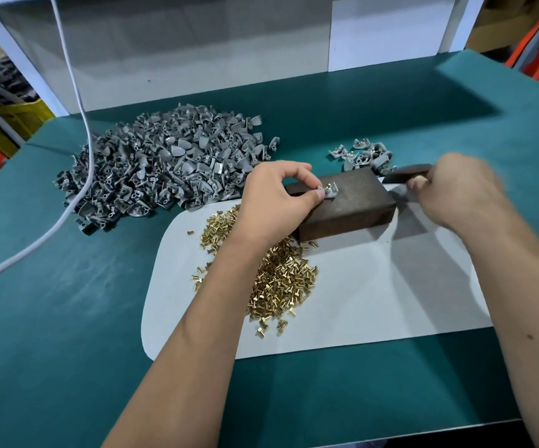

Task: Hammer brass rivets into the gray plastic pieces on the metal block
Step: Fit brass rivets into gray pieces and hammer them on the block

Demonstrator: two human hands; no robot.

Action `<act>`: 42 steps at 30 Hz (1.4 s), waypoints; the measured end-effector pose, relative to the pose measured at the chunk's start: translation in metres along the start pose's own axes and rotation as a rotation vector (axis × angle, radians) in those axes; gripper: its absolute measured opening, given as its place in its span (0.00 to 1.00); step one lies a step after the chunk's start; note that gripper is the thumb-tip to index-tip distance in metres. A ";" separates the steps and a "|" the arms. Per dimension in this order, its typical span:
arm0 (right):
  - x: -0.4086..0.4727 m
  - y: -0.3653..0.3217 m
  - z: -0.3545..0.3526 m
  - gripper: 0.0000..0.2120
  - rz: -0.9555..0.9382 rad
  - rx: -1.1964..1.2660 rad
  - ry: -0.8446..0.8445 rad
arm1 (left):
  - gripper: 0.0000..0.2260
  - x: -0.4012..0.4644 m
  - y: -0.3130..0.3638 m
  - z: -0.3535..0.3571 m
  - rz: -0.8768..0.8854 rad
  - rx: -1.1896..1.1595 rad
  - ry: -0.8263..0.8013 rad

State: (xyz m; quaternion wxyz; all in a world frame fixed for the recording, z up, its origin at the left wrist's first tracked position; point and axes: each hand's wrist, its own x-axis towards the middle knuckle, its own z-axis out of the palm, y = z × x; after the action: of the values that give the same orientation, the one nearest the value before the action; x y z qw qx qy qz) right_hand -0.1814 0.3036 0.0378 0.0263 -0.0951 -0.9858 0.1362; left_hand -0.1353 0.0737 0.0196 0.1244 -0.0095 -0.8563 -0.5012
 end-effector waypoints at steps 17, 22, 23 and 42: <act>-0.037 -0.048 -0.042 0.19 -0.498 0.305 0.038 | 0.04 0.002 -0.001 0.001 -0.060 -0.036 -0.030; -0.046 -0.054 -0.036 0.18 -0.535 0.236 0.086 | 0.03 0.004 -0.003 0.002 -0.052 -0.025 -0.019; -0.047 -0.056 -0.030 0.19 -0.529 0.152 -0.007 | 0.03 0.004 -0.003 0.002 -0.048 -0.029 -0.015; -0.043 -0.064 -0.025 0.19 -0.501 0.079 -0.003 | 0.04 0.004 -0.001 0.001 -0.053 -0.044 -0.012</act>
State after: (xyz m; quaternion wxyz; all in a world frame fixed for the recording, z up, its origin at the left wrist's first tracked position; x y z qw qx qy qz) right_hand -0.1487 0.2418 0.0778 0.0616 0.1533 -0.9725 0.1641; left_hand -0.1391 0.0737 0.0195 0.1058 0.0073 -0.8457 -0.5231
